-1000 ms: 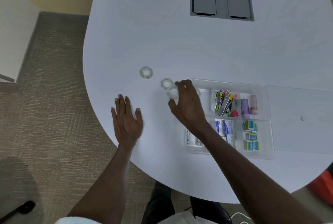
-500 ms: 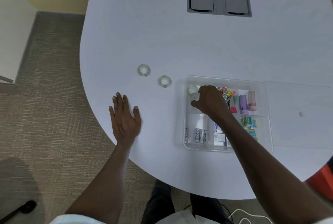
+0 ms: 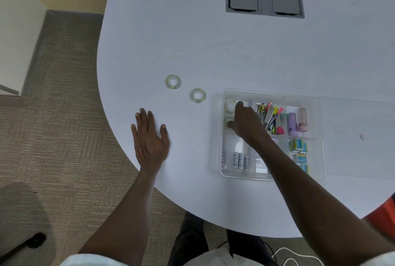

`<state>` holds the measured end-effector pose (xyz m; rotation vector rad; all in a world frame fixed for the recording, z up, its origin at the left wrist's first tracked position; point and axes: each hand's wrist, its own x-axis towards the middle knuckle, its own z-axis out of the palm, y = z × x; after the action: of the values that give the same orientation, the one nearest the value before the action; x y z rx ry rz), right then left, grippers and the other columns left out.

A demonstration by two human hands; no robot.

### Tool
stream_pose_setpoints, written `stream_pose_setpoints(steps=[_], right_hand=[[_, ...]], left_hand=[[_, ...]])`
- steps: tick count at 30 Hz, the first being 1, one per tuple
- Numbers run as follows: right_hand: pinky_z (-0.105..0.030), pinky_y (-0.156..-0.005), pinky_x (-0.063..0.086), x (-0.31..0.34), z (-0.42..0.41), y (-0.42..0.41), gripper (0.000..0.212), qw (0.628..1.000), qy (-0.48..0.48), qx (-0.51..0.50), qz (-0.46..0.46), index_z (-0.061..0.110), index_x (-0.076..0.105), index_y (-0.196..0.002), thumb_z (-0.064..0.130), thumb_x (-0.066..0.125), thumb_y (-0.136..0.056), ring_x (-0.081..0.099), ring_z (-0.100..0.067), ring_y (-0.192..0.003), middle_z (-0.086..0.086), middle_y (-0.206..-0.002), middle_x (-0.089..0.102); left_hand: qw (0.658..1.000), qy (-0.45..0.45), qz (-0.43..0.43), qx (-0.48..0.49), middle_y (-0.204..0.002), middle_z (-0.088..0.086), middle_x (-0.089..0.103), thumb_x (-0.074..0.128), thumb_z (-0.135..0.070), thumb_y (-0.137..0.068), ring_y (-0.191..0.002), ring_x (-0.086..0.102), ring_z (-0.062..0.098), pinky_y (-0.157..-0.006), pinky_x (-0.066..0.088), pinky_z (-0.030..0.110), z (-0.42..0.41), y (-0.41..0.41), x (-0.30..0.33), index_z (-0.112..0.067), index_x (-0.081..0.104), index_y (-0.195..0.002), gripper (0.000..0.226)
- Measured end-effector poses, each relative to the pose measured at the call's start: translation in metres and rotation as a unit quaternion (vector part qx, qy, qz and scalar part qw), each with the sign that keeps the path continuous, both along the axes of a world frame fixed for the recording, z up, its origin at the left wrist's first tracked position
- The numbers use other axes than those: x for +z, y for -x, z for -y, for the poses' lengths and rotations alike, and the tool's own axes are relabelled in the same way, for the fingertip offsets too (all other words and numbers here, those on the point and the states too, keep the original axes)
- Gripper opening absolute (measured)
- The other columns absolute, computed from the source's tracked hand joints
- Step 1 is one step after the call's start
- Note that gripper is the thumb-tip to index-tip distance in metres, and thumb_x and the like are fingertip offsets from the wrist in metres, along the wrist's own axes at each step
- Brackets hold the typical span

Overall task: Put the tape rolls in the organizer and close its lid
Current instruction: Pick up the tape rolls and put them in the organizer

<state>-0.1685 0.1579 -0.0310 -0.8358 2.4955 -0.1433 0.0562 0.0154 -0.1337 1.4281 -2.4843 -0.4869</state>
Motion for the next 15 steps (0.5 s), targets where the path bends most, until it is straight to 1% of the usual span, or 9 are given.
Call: stream_pose_setpoints(steps=[2,5,7,9,12,13,15], right_hand=[[-0.034,-0.069,0.045,0.002,0.000,0.005,0.038,1.000,0.003,-0.011,0.004,-0.007,0.046,-0.113,0.012,0.066,-0.087,0.066,-0.044,-0.096,-0.031,-0.102,0.066],[-0.035,-0.075,0.051,0.008,0.002,0.012,0.030,1.000,0.000,-0.021,-0.005,-0.007,0.054,-0.113,0.005,0.060,-0.087,0.065,-0.043,-0.099,-0.030,-0.104,0.067],[-0.035,-0.072,0.050,0.013,0.006,0.013,0.020,0.999,0.011,-0.027,-0.024,-0.006,0.060,-0.101,0.003,0.056,-0.084,0.066,-0.043,-0.093,-0.029,-0.097,0.067],[-0.033,-0.066,0.047,0.019,0.011,0.012,0.014,0.997,0.024,-0.028,-0.063,-0.004,0.062,-0.088,0.006,0.054,-0.081,0.066,-0.043,-0.085,-0.026,-0.088,0.067],[-0.031,-0.062,0.042,0.026,0.021,0.008,0.015,0.990,0.069,-0.049,-0.111,0.001,0.063,-0.080,0.012,0.054,-0.080,0.064,-0.039,-0.078,-0.021,-0.081,0.067],[-0.031,-0.061,0.041,0.029,0.026,0.006,0.015,0.988,0.093,-0.049,-0.112,0.002,0.062,-0.078,0.014,0.054,-0.080,0.063,-0.038,-0.076,-0.020,-0.078,0.067],[-0.032,-0.061,0.043,0.031,0.039,0.004,0.015,0.986,0.136,-0.031,-0.096,0.004,0.062,-0.077,0.016,0.054,-0.081,0.061,-0.036,-0.074,-0.017,-0.075,0.068]], left_hand=[[1.000,0.000,-0.002,-0.001,-0.167,0.014,0.024,0.039,-0.039,-0.105,-0.158,0.017,0.027,-0.128,0.018,0.050,0.000,0.000,0.001,-0.006,0.031,-0.156,0.062],[1.000,0.001,-0.003,-0.001,-0.167,0.014,0.024,0.038,-0.040,-0.105,-0.158,0.017,0.027,-0.128,0.019,0.050,0.000,0.000,0.001,-0.006,0.031,-0.156,0.062],[1.000,0.002,-0.002,0.001,-0.167,0.014,0.024,0.038,-0.040,-0.105,-0.158,0.017,0.027,-0.128,0.019,0.050,0.000,0.000,0.001,-0.006,0.031,-0.156,0.062],[1.000,0.002,-0.002,0.002,-0.167,0.013,0.024,0.038,-0.040,-0.105,-0.158,0.017,0.026,-0.128,0.019,0.050,0.000,0.000,0.000,-0.006,0.031,-0.157,0.062],[1.000,0.002,-0.001,0.000,-0.167,0.013,0.024,0.038,-0.040,-0.105,-0.158,0.017,0.026,-0.128,0.019,0.050,0.000,0.000,-0.002,-0.007,0.030,-0.157,0.061],[1.000,0.004,-0.001,0.001,-0.167,0.013,0.024,0.038,-0.040,-0.105,-0.158,0.017,0.026,-0.128,0.020,0.050,0.000,0.000,-0.002,-0.007,0.031,-0.157,0.061],[1.000,0.005,0.000,0.002,-0.167,0.013,0.024,0.037,-0.041,-0.105,-0.158,0.017,0.026,-0.128,0.020,0.050,0.000,0.000,-0.002,-0.008,0.031,-0.157,0.062]])
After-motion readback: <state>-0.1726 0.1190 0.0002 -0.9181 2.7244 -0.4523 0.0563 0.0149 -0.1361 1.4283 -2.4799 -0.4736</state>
